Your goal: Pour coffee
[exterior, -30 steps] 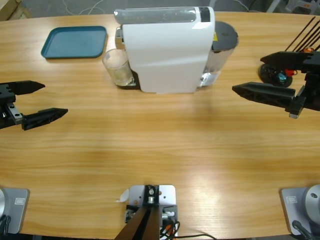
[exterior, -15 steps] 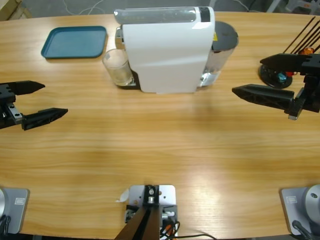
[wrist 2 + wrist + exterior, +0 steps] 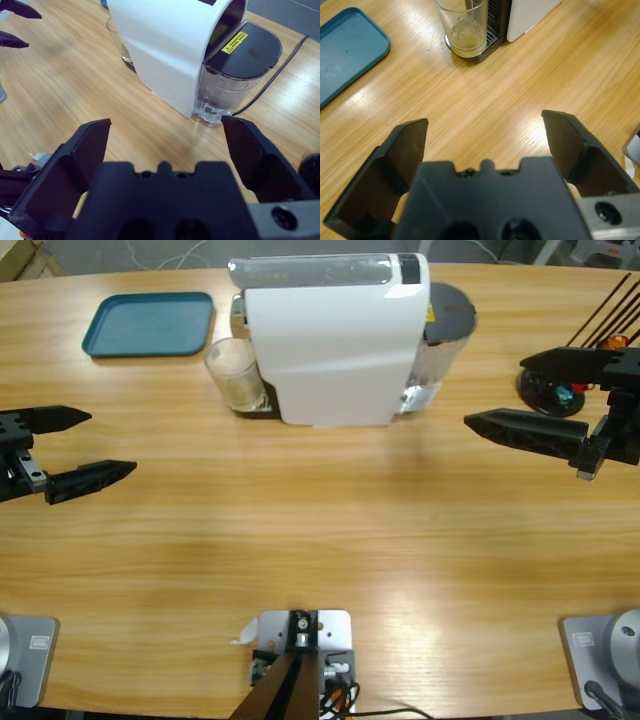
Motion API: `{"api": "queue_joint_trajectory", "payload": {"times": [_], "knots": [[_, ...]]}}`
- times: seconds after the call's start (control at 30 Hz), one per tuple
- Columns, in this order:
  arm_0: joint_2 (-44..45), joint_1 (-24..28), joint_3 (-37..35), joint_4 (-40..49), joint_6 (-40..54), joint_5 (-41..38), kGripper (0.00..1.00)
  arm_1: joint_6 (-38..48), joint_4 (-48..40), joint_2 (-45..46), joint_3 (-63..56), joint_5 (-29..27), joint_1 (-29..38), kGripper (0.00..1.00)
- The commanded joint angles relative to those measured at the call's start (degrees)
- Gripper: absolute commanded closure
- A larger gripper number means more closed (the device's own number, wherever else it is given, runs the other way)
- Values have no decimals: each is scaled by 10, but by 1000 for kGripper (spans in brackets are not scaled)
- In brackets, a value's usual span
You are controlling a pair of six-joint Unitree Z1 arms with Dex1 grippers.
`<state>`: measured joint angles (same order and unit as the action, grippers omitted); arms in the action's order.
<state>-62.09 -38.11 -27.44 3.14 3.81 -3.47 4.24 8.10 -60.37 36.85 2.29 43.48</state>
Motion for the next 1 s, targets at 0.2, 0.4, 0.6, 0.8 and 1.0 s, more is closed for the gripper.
{"api": "queue_joint_trajectory", "payload": {"times": [0.2, 0.4, 0.6, 0.8, 1.0], "knots": [[-11, -9, 19, -6, -12, 4, 0, -1, 5, 11, -19, -12, 6, 0], [-13, -9, 18, -6, -13, 4, 0, -1, 2, 11, -21, -16, 6, 0], [-13, -9, 19, -7, -13, 4, 0, -1, 0, 10, -21, -26, 6, 0], [-14, -9, 19, -7, -13, 4, 0, -1, 0, 10, -21, -26, 6, 0], [-14, -9, 19, -7, -13, 4, 0, 0, 0, 8, -21, -31, 6, 0]]}}
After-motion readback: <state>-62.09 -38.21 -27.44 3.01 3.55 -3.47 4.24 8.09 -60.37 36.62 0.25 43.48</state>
